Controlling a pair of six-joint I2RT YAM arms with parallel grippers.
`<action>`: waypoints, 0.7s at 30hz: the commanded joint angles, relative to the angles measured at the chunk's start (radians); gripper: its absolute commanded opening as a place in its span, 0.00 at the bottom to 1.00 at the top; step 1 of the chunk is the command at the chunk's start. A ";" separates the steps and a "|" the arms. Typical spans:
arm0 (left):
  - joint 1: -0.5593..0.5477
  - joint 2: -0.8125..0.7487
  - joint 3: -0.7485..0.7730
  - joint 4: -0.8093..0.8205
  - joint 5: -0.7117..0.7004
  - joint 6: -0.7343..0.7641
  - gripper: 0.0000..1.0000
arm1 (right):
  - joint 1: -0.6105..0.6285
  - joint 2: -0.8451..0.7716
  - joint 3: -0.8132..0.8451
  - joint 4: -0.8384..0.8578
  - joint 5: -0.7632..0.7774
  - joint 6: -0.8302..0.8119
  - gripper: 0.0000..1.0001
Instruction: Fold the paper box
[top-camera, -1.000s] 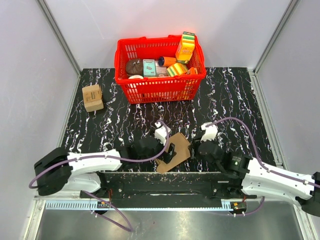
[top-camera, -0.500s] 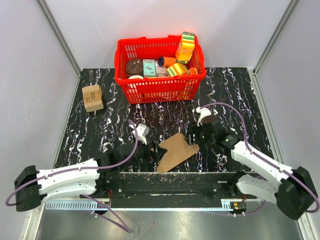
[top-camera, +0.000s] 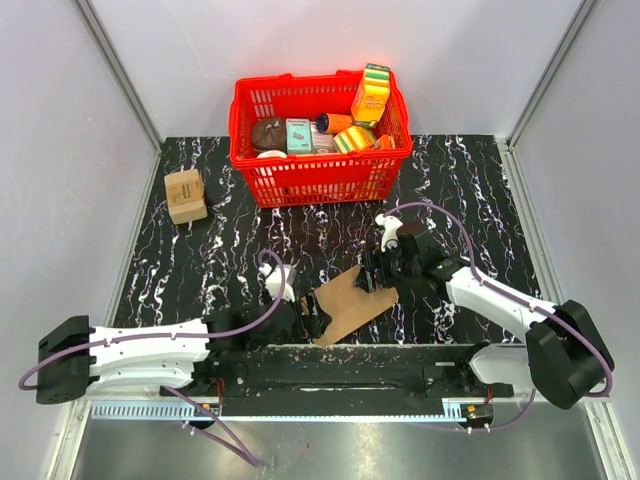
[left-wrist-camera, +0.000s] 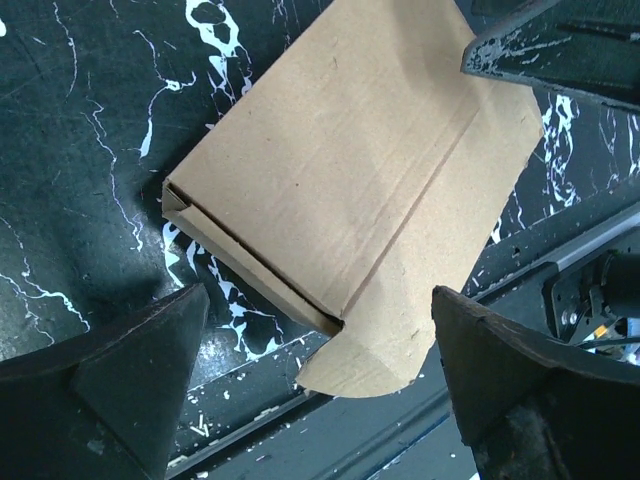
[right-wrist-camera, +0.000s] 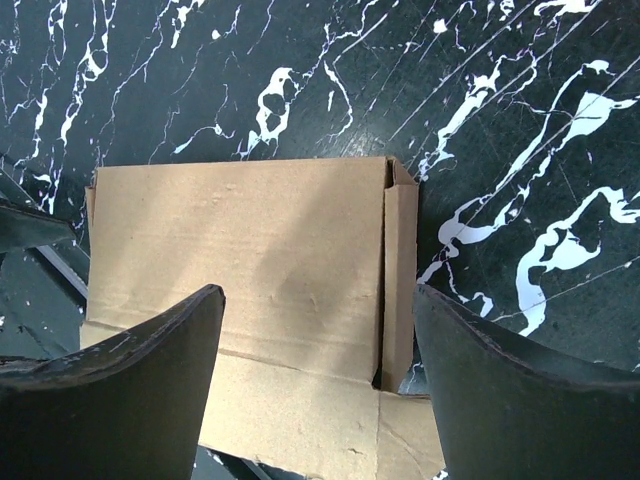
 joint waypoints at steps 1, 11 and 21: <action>-0.006 0.020 0.015 0.030 -0.073 -0.108 0.99 | -0.006 0.018 0.044 0.045 0.006 -0.035 0.82; -0.006 0.092 -0.013 0.201 -0.077 -0.128 0.97 | -0.007 0.047 0.027 0.059 0.050 -0.023 0.80; -0.003 0.161 -0.008 0.260 -0.056 -0.115 0.88 | -0.009 0.051 -0.005 0.095 0.004 0.018 0.75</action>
